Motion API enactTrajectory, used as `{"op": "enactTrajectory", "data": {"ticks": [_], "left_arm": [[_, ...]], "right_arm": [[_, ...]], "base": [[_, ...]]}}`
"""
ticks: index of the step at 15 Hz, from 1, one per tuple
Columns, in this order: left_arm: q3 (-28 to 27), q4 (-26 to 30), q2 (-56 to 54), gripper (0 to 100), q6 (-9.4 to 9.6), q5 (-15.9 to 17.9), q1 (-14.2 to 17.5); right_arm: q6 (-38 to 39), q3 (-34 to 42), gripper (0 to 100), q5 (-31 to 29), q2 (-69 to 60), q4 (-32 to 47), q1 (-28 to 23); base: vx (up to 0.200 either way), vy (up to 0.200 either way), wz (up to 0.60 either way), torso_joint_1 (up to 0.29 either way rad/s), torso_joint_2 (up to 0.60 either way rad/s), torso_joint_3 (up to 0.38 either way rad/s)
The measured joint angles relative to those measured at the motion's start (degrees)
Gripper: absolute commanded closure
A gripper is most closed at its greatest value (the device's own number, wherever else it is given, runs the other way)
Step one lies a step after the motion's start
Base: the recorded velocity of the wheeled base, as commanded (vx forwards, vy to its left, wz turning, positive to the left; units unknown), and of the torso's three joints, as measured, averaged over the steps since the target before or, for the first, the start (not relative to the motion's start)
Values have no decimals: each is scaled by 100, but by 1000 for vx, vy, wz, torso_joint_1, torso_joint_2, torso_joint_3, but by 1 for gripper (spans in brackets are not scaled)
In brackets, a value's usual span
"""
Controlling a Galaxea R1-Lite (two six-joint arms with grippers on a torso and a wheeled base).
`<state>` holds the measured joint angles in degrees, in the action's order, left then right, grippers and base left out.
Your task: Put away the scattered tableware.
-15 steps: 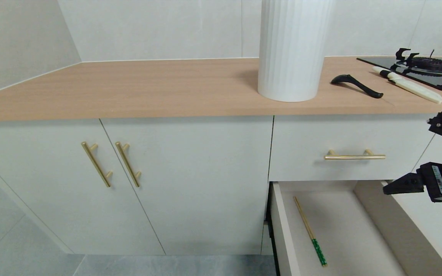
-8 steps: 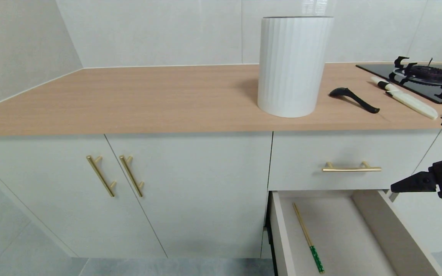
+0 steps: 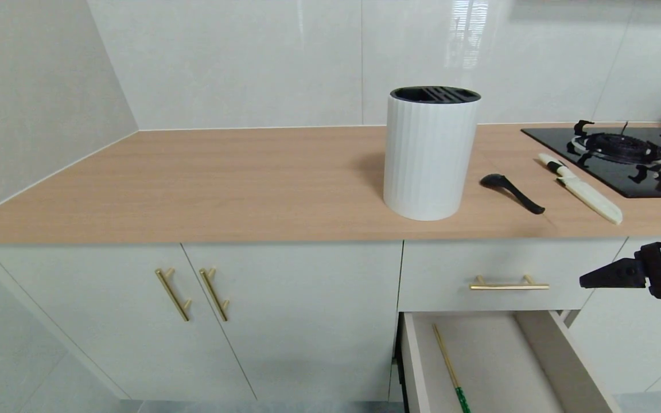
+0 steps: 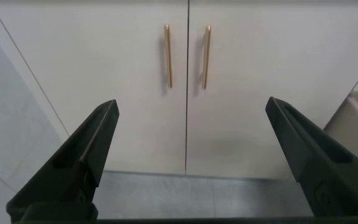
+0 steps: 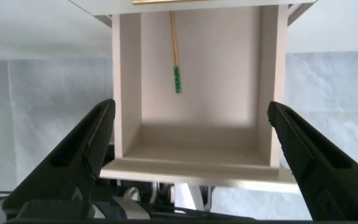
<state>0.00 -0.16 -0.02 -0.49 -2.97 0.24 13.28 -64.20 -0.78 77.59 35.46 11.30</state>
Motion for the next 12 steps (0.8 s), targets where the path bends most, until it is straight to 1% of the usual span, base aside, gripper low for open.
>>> {"op": "enactTrajectory", "data": {"ticks": [3,6,7,9,10,12], "left_arm": [[0,2,0,0,-2,0,-4],[-2,2,0,0,0,2,0],[-2,5,0,0,-2,-2,0],[0,5,0,0,-2,-2,-2],[0,5,0,0,-2,0,-2],[0,2,0,0,-2,0,0]], "right_arm": [[-138,39,0,5,33,-11,0],[-228,39,0,-33,140,-245,-12],[-419,23,0,-22,204,-457,-65],[-1129,-46,0,121,479,-1428,-413],[-1337,-110,0,313,685,-1829,-572],[-1710,-477,0,661,1243,-2293,-795]], "base": [[0,0,0,193,-481,-289],[0,0,0,93,-191,-100],[0,0,0,22,-56,-32],[0,0,0,0,0,0],[0,0,0,0,0,0],[0,0,0,0,0,0]]}}
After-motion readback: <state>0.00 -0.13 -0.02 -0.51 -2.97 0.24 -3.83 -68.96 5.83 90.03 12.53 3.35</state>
